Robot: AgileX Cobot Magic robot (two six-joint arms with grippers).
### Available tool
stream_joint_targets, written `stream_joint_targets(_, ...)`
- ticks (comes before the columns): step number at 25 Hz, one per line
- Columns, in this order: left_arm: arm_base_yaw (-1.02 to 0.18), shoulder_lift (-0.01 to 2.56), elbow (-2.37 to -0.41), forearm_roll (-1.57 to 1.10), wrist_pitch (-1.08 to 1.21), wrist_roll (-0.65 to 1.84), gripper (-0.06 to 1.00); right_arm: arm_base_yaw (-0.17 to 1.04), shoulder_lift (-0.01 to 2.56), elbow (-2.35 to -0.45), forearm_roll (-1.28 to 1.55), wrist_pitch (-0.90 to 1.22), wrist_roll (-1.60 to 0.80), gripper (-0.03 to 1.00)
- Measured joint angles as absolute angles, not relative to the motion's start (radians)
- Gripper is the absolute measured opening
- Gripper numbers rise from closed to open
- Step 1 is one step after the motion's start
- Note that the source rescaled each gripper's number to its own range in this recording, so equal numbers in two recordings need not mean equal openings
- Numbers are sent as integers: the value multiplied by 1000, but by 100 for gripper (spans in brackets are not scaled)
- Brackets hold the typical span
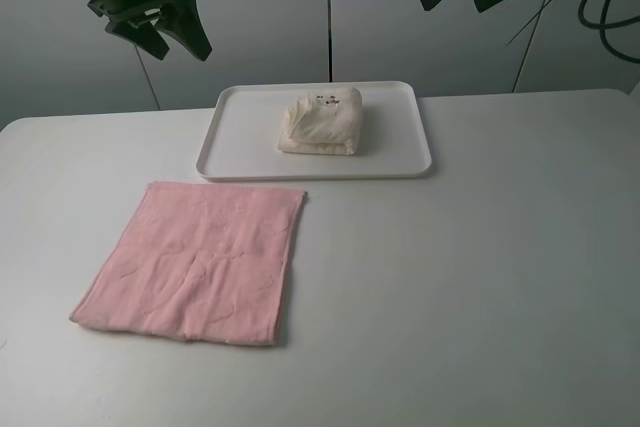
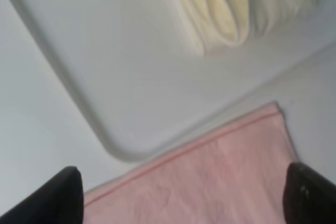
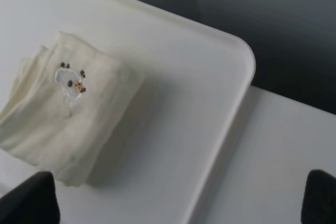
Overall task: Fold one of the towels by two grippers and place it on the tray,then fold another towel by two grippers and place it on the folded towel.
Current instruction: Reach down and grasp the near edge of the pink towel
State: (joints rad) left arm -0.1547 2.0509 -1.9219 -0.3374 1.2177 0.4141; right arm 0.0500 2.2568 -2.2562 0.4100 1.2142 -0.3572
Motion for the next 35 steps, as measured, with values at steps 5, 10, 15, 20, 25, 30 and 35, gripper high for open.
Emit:
stream_joint_targets(5, -140, 1889, -1688, -278, 1216, 554, 99, 99, 2157, -2119, 419, 1214, -357, 100)
stream_joint_targets(10, -140, 1722, -1490, -200, 1216, 685, 99, 227, 2000, -1831, 356, 1146, -368, 100)
stream_joint_targets(15, -140, 1607, -1349, -93, 1216, 830, 99, 377, 1837, -1570, 244, 1089, -378, 100)
stream_joint_targets(20, -140, 1561, -1202, -46, 1204, 991, 99, 516, 1783, -1403, 210, 1040, -401, 100)
stream_joint_targets(25, -140, 1555, -1026, -14, 1063, 1115, 99, 659, 1783, -1329, 202, 1006, -518, 100)
stream_joint_targets(30, -140, 1552, -862, -9, 936, 1248, 99, 767, 1783, -1322, 204, 968, -677, 100)
stream_joint_targets(35, -140, 1546, -714, -9, 799, 1321, 99, 873, 1820, -1322, 198, 928, -677, 100)
